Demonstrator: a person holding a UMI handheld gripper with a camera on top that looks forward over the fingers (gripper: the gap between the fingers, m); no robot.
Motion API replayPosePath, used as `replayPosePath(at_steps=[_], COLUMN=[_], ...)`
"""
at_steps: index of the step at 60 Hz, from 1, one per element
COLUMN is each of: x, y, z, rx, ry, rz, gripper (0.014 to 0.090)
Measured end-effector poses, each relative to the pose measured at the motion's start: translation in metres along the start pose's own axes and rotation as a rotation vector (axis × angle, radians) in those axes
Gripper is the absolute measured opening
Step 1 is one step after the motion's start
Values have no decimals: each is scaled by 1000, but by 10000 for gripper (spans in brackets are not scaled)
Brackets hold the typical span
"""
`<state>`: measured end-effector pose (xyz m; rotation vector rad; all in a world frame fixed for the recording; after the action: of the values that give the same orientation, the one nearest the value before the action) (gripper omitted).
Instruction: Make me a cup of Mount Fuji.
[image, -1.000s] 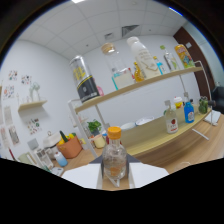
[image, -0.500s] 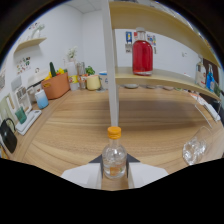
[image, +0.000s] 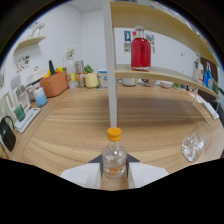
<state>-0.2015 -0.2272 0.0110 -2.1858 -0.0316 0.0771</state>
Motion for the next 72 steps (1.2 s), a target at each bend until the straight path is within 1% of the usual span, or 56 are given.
replayPosePath(at_steps=[7,9,12,16,17,18,19,20,21,23,26,32,41,44,48,52,57,63,72], x=[-1,-2,-5,-8,-9,-10,-11,-12,-13,-15,-15,-5,33,51,83,111,145,178,223], y=[3,5,4,4,3,3,2,2,1,-2,-9,-31,-57,-59,-56,-46,-36,-24,-35], z=[-4,-5,-8,-12,-13,-15,-17,-19,-22,-28,-41,-75,-123,-133,-138,-140,-140,-138,-146], rx=[-9,-11,-5,-6,-7,-10,-11,-12,-12,-13,-1,64,167,192,204,192,192,173,193], ry=[-12,-20,-41,-67,-77,-88,-97,-106,-116,-137,-162,-197,-218,-202,-158,-121,-88,-52,-1], rz=[-29,-36,-45,-57,-58,-58,-58,-59,-61,-65,-78,-95,-74,-64,-69,-65,-66,-76,-64], gripper=[368,387,484,572,636,765,768,811,834,853,861,862,862,864,864,850,850,851,860])
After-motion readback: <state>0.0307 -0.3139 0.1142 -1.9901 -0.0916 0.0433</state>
